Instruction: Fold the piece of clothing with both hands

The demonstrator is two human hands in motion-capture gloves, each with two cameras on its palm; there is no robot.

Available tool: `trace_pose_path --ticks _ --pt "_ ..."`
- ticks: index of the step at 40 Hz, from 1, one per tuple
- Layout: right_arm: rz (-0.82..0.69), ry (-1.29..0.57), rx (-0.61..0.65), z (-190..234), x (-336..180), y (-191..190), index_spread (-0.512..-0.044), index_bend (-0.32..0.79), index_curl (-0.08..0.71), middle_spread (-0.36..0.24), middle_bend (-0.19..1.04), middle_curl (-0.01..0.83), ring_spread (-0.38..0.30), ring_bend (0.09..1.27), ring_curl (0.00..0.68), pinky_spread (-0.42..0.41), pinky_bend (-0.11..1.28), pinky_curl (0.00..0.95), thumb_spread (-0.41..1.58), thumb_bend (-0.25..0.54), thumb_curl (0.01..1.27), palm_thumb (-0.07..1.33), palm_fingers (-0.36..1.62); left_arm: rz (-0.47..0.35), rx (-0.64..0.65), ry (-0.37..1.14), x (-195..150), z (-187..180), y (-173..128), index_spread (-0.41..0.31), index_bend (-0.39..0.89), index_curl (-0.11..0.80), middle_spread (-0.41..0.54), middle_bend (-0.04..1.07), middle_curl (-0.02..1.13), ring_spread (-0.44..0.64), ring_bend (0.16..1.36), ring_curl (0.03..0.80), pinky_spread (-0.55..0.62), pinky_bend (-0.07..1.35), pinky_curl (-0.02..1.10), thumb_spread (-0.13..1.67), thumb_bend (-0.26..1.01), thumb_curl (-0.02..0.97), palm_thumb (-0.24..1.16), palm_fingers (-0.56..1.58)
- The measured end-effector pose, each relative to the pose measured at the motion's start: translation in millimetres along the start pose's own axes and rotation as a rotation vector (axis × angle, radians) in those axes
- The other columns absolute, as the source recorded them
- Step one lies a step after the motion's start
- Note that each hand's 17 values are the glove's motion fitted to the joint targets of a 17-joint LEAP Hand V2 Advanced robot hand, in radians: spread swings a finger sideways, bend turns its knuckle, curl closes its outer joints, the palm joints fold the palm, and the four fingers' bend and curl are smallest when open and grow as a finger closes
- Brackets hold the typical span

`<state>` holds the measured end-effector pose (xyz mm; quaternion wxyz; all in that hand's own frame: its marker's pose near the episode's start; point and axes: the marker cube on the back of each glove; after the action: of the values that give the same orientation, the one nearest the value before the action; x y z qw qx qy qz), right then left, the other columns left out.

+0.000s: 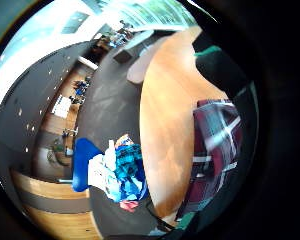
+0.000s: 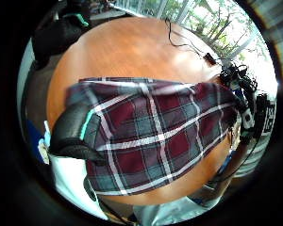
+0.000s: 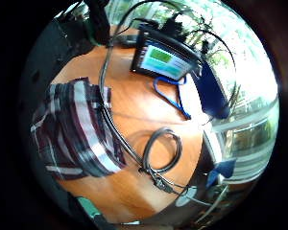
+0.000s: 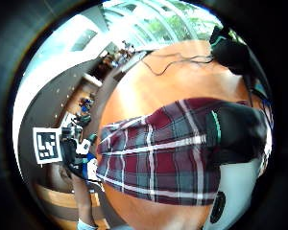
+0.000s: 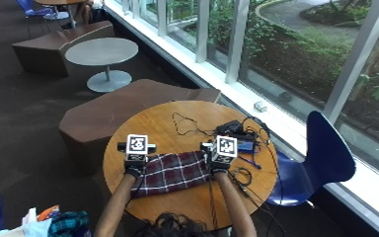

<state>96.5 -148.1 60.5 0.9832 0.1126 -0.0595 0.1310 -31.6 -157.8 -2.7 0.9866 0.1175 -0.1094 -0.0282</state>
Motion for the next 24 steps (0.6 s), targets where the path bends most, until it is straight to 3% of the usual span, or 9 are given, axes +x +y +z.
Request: trace_pose_path --ticks 4,10,12,13,15,18,19,22,24 --pt "0.124 -0.044 0.107 -21 22 35 -0.316 0.17 0.371 -0.216 0.39 0.439 -0.187 0.46 0.404 0.092 0.31 0.346 1.16 0.103 0.36 0.94 0.74 -0.020 0.053 0.130 3 29 14 -0.236 0.14 0.402 -0.277 0.32 0.48 -0.29 0.59 0.411 -0.05 0.24 0.41 1.15 -0.04 0.327 0.62 0.73" --pt "0.299 -0.011 0.038 -25 42 83 -0.297 -0.02 0.268 -0.176 0.27 0.404 -0.172 0.59 0.386 -0.098 0.57 0.387 1.17 0.005 0.36 0.81 1.07 -0.023 -0.040 0.277 10 57 63 -0.233 0.18 0.403 -0.261 0.27 0.44 -0.24 0.52 0.361 0.01 0.19 0.38 1.14 -0.04 0.320 0.55 0.82" --pt "0.327 0.025 -0.019 -18 42 87 -0.282 -0.06 0.240 -0.156 0.27 0.412 -0.160 0.66 0.416 -0.128 0.63 0.417 1.19 -0.036 0.35 0.74 1.11 -0.020 -0.083 0.249 13 60 74 -0.233 0.17 0.401 -0.257 0.26 0.43 -0.23 0.50 0.352 0.03 0.18 0.37 1.15 -0.03 0.320 0.55 0.85" --pt "0.338 0.048 -0.052 -14 41 88 -0.293 0.02 0.251 -0.158 0.28 0.416 -0.165 0.61 0.402 -0.127 0.59 0.409 1.18 0.006 0.37 0.81 1.03 -0.017 -0.106 0.232 14 63 78 -0.231 0.16 0.400 -0.256 0.25 0.43 -0.23 0.50 0.353 0.03 0.18 0.37 1.14 -0.03 0.322 0.54 0.83" --pt "0.359 0.092 -0.115 -6 41 88 -0.271 -0.07 0.206 -0.139 0.30 0.426 -0.153 0.70 0.443 -0.158 0.68 0.452 1.21 -0.063 0.34 0.67 1.10 -0.002 -0.147 0.205 16 78 82 -0.233 0.18 0.408 -0.250 0.24 0.43 -0.21 0.47 0.347 0.04 0.19 0.37 1.17 -0.02 0.322 0.55 0.84" --pt "0.388 0.106 -0.167 5 39 83 -0.256 -0.09 0.160 -0.118 0.31 0.436 -0.146 0.74 0.458 -0.185 0.74 0.471 1.23 -0.064 0.33 0.58 1.07 0.025 -0.165 0.208 20 106 77 -0.222 0.15 0.404 -0.246 0.28 0.45 -0.15 0.39 0.342 0.07 0.19 0.39 1.20 -0.02 0.313 0.52 0.77" --pt "0.395 0.096 -0.176 8 38 81 -0.254 -0.08 0.148 -0.114 0.31 0.438 -0.144 0.75 0.462 -0.191 0.75 0.475 1.24 -0.057 0.32 0.57 1.06 0.031 -0.170 0.216 21 111 77 -0.218 0.18 0.413 -0.203 0.14 0.41 -0.13 0.40 0.348 0.07 0.24 0.40 1.21 -0.03 0.310 0.51 0.69" --pt "0.415 0.033 -0.195 19 34 75 -0.249 -0.09 0.109 -0.091 0.30 0.440 -0.139 0.77 0.470 -0.203 0.80 0.490 1.25 -0.042 0.32 0.53 1.02 0.035 -0.235 0.225 21 110 85 -0.199 0.18 0.418 -0.159 0.10 0.41 -0.08 0.38 0.344 0.09 0.30 0.42 1.22 -0.04 0.298 0.45 0.62" --pt "0.430 -0.027 -0.199 28 31 69 -0.248 -0.07 0.092 -0.062 0.19 0.415 -0.136 0.81 0.484 -0.214 0.88 0.513 1.27 -0.034 0.31 0.51 0.92 0.043 -0.299 0.214 22 112 90 -0.173 0.13 0.405 -0.123 0.09 0.39 -0.03 0.37 0.346 0.11 0.36 0.44 1.23 -0.05 0.283 0.39 0.51"
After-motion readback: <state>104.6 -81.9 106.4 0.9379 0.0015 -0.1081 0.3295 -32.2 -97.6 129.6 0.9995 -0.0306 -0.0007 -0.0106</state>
